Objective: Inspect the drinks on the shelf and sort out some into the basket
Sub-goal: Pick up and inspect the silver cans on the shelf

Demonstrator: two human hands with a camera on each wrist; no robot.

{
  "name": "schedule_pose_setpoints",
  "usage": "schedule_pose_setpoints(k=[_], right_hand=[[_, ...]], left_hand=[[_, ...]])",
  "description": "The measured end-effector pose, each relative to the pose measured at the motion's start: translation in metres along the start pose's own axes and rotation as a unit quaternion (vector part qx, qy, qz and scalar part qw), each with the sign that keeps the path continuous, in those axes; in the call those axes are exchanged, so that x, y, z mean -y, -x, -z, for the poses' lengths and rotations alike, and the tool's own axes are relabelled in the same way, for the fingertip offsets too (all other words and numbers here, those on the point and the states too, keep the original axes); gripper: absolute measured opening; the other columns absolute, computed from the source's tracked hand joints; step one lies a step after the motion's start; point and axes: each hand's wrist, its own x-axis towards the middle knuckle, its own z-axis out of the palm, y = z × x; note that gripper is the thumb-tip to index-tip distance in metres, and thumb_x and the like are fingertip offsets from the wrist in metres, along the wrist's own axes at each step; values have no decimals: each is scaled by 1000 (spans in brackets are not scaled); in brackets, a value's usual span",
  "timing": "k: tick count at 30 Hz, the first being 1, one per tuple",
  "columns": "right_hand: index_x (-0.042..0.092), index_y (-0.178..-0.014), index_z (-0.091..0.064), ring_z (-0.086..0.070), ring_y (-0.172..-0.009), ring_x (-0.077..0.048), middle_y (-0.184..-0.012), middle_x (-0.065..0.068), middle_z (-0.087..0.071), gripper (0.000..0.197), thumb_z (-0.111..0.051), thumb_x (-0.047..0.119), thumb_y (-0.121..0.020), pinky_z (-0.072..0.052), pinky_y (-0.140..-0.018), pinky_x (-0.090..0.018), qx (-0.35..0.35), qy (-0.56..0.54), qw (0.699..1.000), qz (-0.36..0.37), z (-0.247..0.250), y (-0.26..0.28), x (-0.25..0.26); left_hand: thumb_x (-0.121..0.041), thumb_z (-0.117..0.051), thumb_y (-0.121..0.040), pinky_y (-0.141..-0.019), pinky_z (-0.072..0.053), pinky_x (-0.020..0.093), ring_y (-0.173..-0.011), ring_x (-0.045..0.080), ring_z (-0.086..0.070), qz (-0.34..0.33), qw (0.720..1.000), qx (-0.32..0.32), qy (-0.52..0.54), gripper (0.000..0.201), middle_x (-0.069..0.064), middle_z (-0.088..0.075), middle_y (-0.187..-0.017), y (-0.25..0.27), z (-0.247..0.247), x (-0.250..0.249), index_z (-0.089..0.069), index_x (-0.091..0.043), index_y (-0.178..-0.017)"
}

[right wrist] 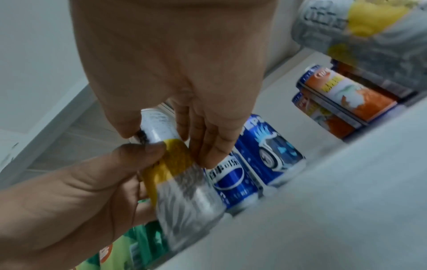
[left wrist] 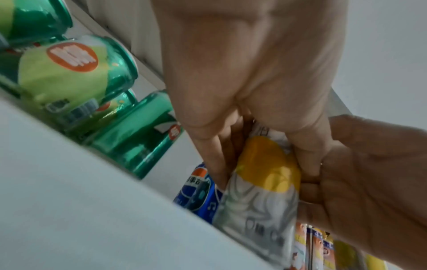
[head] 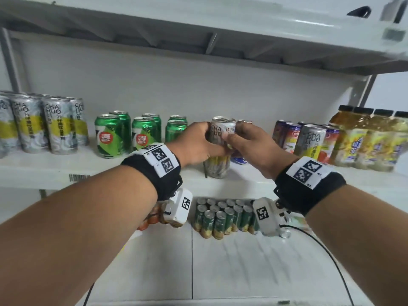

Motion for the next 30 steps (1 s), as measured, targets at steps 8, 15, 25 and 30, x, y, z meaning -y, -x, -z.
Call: schedule_pose_setpoints(k=[8,15,25,30], right_hand=[[2,-129,-64,-69,-115,-46,-122,-25,-72,32,-65,22,-103,-54,-103,-62,19,-119,992,-42,-2,-13,-40],[-14,-139,-46,-52,-132,-60,-139,-42,-54,63,-71,24,-96,-43,-109,-73,82,-259,958,-93,-6,-15,-56],[0,-112,-61,-59,-121,-61,-128,-45,-56,46,-75,40,-93,-48,-101,-75,83,-232,966,-78,1,-11,-59],[-13,-127,-55,-57,-121,-63,-131,-47,-54,49,-64,29,-104,-49,-102,-73,86,-227,966,-89,7,-10,-58]], left_hand=[[-28,-97,-67,-99,-63,41,-111,19,-79,26,998,-15,53,57,-2,-82,-116,6,-14,32,-73,-25,-119],[-23,-103,-67,-106,-60,48,-120,26,-75,46,994,-24,100,72,7,-79,-126,11,-10,46,-69,-9,-130],[-11,-89,-85,-112,-56,50,-122,31,-74,16,997,-51,56,51,16,-78,-126,21,-18,38,-67,3,-129],[-35,-85,-81,-105,-59,58,-114,38,-76,19,996,-59,58,53,20,-79,-117,21,-21,36,-72,-1,-120]])
